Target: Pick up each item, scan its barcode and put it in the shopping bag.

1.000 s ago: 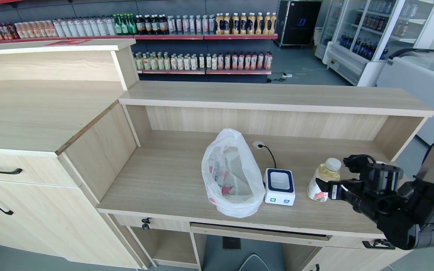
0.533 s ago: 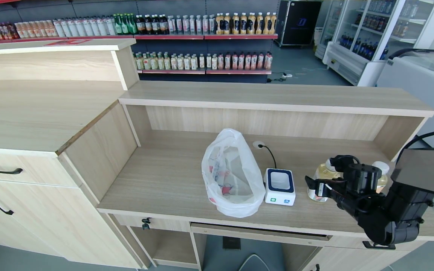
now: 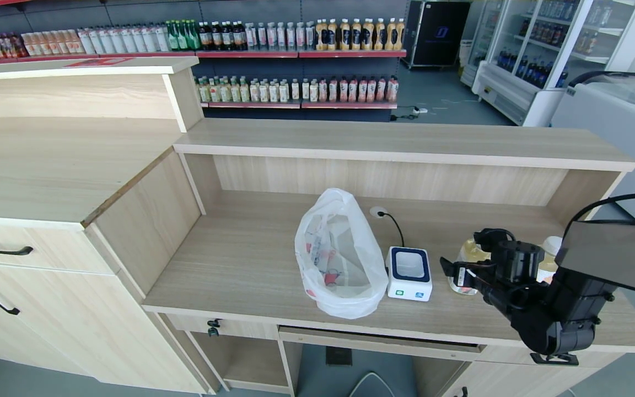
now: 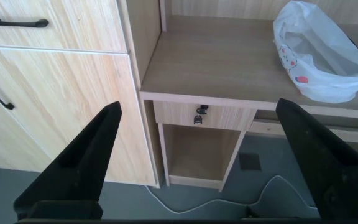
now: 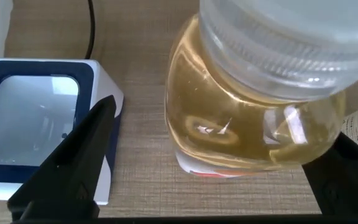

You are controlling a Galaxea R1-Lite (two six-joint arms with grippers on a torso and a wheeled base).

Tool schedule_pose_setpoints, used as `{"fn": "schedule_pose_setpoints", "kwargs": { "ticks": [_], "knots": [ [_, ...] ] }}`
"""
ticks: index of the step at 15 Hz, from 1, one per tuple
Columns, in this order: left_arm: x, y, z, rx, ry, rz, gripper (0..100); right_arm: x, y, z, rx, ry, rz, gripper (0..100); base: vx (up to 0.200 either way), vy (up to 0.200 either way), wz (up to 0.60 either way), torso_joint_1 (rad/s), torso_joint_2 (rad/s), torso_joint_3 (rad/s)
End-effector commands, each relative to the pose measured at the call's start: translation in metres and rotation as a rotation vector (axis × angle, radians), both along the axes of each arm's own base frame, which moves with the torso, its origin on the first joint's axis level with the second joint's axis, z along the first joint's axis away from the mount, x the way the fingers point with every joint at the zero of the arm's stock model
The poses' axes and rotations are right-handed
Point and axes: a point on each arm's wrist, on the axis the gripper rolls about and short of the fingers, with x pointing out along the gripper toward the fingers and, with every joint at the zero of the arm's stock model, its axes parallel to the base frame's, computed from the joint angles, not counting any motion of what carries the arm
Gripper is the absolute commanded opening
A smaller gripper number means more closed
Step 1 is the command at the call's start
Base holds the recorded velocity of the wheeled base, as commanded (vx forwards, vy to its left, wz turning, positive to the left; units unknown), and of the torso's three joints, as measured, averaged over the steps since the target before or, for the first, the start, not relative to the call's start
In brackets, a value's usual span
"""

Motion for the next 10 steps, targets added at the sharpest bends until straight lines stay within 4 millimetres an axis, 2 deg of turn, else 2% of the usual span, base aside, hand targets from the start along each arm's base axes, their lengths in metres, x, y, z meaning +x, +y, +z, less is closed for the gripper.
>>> {"fn": "schedule_pose_setpoints", "kwargs": {
  "ticks": [1,10],
  "knots": [
    [0.0,0.0,0.0,0.0,-0.001,0.0,100,0.006,0.001,-0.004,-0.001,-0.005,0.002,100,0.0,0.0,0.0,0.0,0.0,0.0],
    [0.0,0.0,0.0,0.0,-0.001,0.0,100,0.024,-0.004,-0.009,-0.028,-0.039,0.0,100,0.0,0.0,0.0,0.0,0.0,0.0]
  ]
}}
